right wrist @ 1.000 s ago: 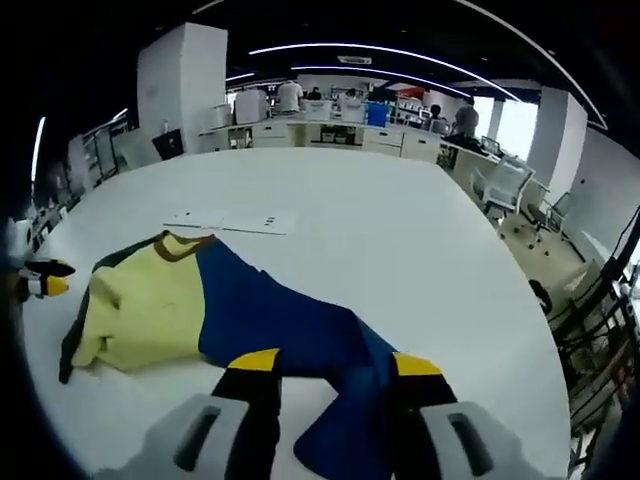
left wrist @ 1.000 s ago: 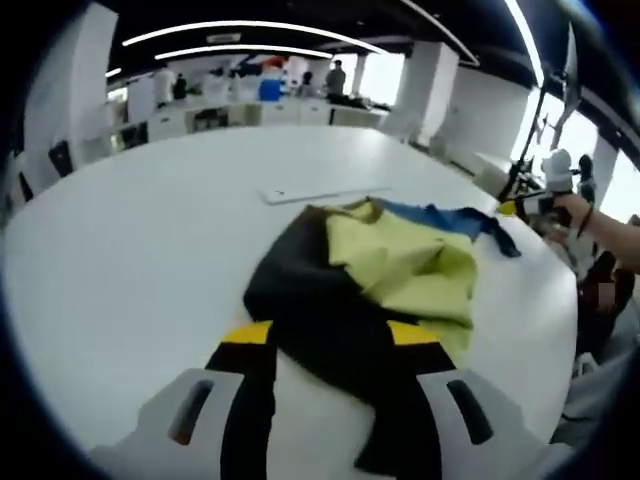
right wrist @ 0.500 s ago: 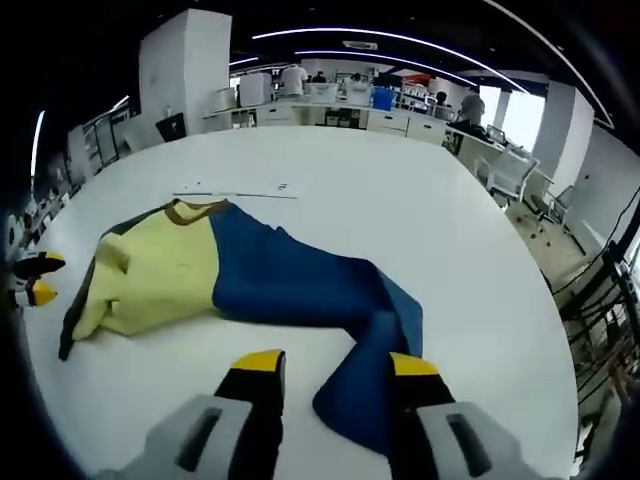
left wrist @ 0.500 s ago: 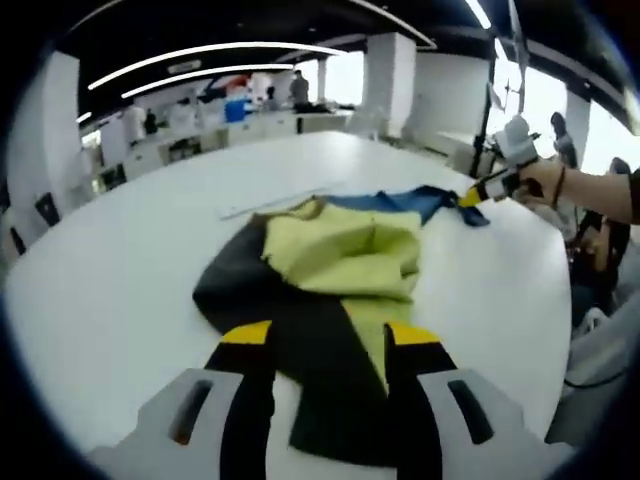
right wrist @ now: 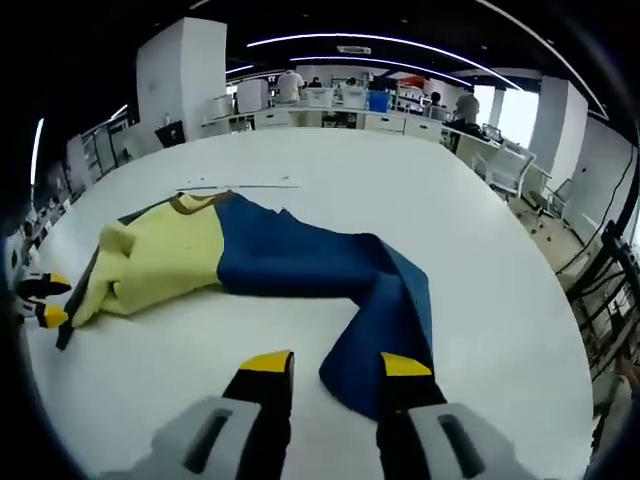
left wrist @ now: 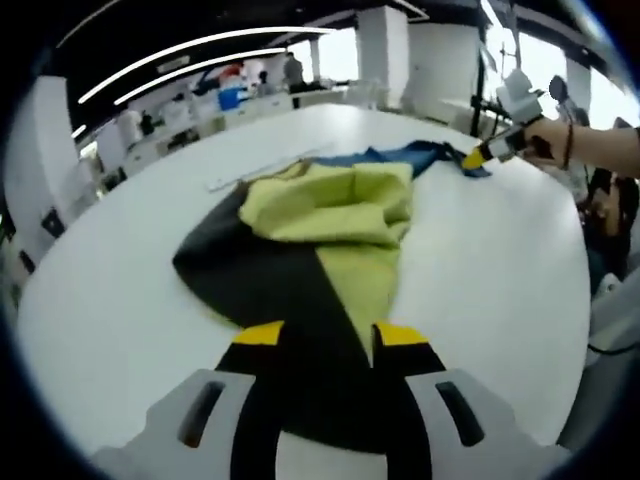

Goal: Fold the garment on the visible template until the final outline fits inside the template.

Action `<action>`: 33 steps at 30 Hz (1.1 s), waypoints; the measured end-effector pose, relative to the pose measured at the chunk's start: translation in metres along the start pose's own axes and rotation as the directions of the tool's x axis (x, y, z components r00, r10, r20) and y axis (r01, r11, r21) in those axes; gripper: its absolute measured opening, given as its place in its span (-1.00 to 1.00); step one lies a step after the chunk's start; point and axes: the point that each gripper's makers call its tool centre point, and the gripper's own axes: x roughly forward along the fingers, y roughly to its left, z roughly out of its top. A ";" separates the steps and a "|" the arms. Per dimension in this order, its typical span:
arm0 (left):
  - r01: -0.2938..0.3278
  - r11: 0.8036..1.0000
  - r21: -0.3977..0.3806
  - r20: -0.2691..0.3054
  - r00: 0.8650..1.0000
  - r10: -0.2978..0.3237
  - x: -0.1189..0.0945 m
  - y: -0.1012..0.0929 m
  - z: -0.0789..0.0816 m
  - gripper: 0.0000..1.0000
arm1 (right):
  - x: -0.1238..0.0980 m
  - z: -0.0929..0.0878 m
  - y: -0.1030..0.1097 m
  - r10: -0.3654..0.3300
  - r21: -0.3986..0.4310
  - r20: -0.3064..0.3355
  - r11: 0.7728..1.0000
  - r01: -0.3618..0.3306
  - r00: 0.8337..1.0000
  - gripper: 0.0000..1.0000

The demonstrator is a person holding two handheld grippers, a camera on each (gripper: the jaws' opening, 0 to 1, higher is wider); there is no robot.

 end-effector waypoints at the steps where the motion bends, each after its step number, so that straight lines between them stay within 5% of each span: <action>1: -0.006 1.000 0.004 -0.010 1.000 0.006 0.000 -0.001 -0.002 -0.40 | 0.001 -0.001 -0.001 -0.002 0.002 -0.003 1.000 0.002 1.000 -0.49; 5: -0.066 0.994 0.083 -0.092 0.993 0.073 0.000 0.008 -0.021 -0.61 | 0.002 -0.005 -0.006 -0.014 0.016 -0.004 1.000 0.014 1.000 -0.63; 11: -0.055 0.998 0.030 -0.076 0.995 0.057 -0.001 0.008 -0.021 -1.00 | -0.001 -0.002 -0.008 -0.038 -0.006 0.006 0.999 0.038 0.999 -0.86; 13: -0.065 0.997 0.029 -0.074 0.995 0.067 -0.002 0.010 -0.020 -1.00 | -0.001 -0.001 -0.009 -0.033 0.054 0.009 0.998 0.032 0.999 -0.89; 19: -0.070 0.998 0.000 -0.038 0.997 0.070 -0.015 0.017 -0.009 -1.00 | -0.008 -0.002 -0.013 -0.050 0.051 0.008 0.997 0.049 0.999 -1.00; 25: -0.072 0.993 -0.098 0.000 0.997 0.072 -0.037 0.039 0.006 -1.00 | -0.015 -0.002 -0.029 -0.061 -0.009 -0.001 0.998 0.061 0.998 -1.00; 33: -0.141 0.986 -0.084 -0.007 0.990 0.141 -0.059 0.081 0.005 -1.00 | -0.033 -0.010 -0.061 -0.140 -0.080 -0.029 0.987 0.137 0.990 -1.00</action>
